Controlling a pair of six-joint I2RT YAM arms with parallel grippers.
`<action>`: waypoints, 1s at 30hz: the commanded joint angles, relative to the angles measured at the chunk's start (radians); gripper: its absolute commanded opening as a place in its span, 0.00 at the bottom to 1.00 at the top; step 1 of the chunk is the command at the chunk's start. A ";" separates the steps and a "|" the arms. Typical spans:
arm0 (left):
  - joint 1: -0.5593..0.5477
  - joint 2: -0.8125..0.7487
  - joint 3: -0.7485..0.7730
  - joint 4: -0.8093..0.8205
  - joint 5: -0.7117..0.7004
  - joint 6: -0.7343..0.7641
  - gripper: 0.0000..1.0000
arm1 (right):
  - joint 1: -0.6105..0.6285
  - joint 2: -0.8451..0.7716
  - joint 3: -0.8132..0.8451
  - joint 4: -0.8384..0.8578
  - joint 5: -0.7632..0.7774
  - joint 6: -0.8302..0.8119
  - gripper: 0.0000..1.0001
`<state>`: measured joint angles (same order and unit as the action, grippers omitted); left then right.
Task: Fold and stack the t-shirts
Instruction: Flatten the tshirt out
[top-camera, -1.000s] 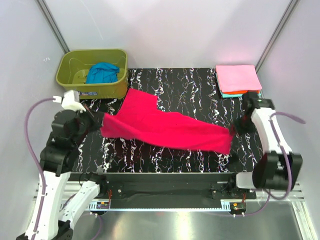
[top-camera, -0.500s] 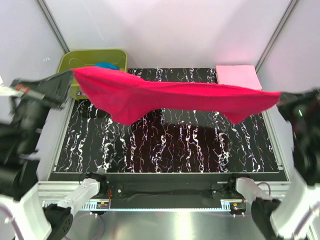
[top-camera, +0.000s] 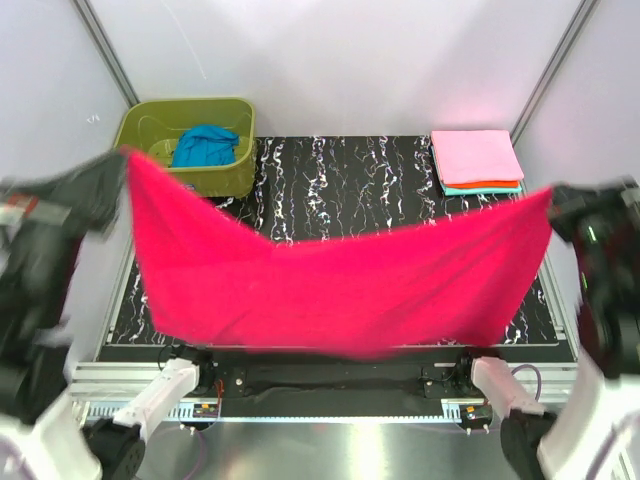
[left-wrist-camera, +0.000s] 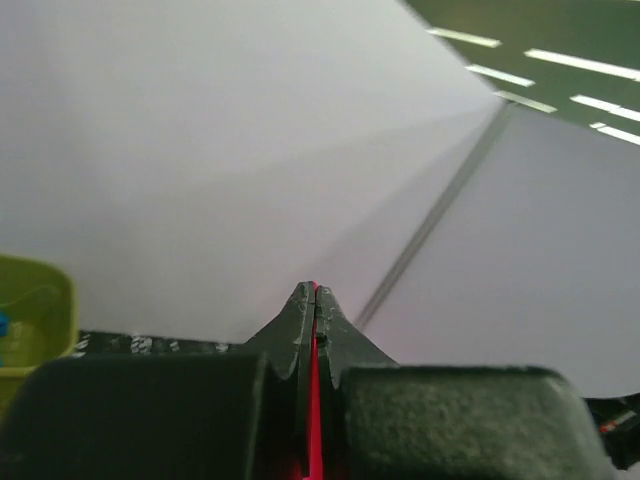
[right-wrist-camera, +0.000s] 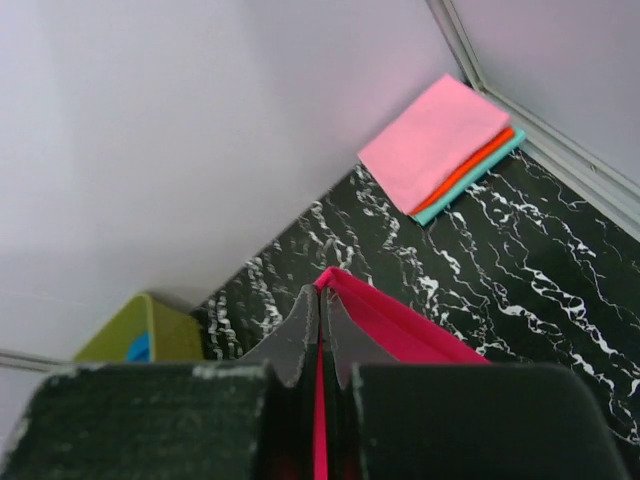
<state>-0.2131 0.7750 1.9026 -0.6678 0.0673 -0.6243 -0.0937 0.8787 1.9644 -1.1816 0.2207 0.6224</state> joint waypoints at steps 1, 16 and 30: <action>0.004 0.232 -0.054 0.068 -0.119 0.103 0.00 | -0.005 0.178 -0.119 0.253 -0.023 -0.062 0.00; 0.061 0.754 0.450 0.232 -0.139 0.186 0.00 | -0.015 0.762 0.606 0.148 0.074 -0.196 0.00; 0.060 0.270 -0.472 0.462 0.107 0.124 0.00 | -0.017 0.288 -0.259 0.449 0.122 -0.204 0.00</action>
<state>-0.1551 1.0706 1.6749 -0.2905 0.1043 -0.4728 -0.1059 1.2308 1.9598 -0.8795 0.3447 0.4156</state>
